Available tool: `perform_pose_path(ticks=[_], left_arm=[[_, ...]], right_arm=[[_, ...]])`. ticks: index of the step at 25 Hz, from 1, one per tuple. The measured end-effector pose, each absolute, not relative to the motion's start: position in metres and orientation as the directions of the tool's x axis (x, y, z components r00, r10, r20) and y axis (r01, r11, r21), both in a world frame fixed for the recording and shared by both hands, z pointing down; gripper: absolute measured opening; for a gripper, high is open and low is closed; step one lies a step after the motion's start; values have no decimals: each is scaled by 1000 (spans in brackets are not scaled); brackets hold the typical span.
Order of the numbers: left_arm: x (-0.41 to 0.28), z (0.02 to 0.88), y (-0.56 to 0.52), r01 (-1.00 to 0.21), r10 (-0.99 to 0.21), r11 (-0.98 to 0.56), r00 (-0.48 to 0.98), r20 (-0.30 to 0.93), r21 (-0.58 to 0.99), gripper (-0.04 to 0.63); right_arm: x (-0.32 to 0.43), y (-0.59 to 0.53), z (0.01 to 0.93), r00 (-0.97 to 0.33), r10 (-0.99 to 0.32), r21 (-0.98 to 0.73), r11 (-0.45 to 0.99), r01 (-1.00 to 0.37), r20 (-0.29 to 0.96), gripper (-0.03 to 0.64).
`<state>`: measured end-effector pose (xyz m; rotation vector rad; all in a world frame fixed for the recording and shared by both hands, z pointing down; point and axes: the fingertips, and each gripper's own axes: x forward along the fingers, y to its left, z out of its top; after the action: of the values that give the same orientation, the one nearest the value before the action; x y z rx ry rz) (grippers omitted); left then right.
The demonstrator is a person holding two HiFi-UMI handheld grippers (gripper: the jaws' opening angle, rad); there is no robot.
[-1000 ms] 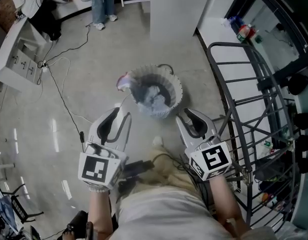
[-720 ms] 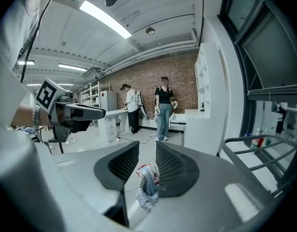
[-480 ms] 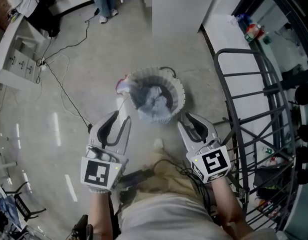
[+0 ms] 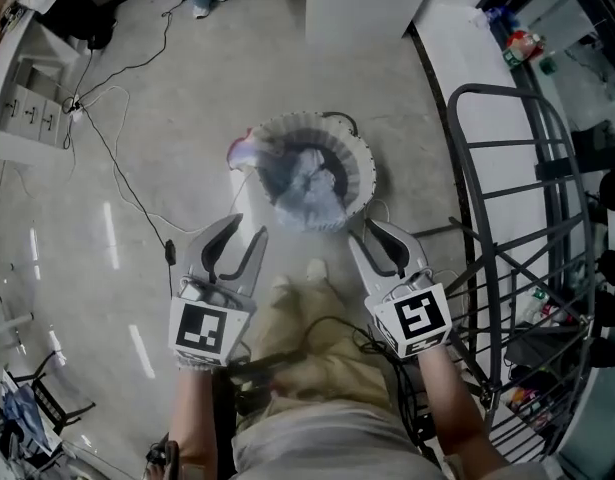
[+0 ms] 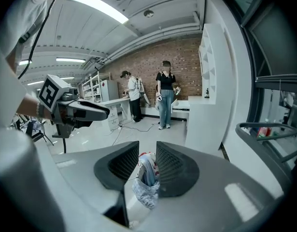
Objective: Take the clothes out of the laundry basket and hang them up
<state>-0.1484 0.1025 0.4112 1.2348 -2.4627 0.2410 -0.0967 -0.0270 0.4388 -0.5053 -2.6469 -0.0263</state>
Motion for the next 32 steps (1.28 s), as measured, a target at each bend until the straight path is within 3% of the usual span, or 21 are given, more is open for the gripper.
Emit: perform_pose_path(ticks=[15,32], left_arm=[[-165,556,98,-867,-762,491,-378,526,89,158],[-187,721,97,-866,-710,474,-270,650,158,176]], right_arm=[[-111,-14,530,-792,282,-81,955,285,542,98],[-150,-22,610,-791,276,-55,954,295,546,98]])
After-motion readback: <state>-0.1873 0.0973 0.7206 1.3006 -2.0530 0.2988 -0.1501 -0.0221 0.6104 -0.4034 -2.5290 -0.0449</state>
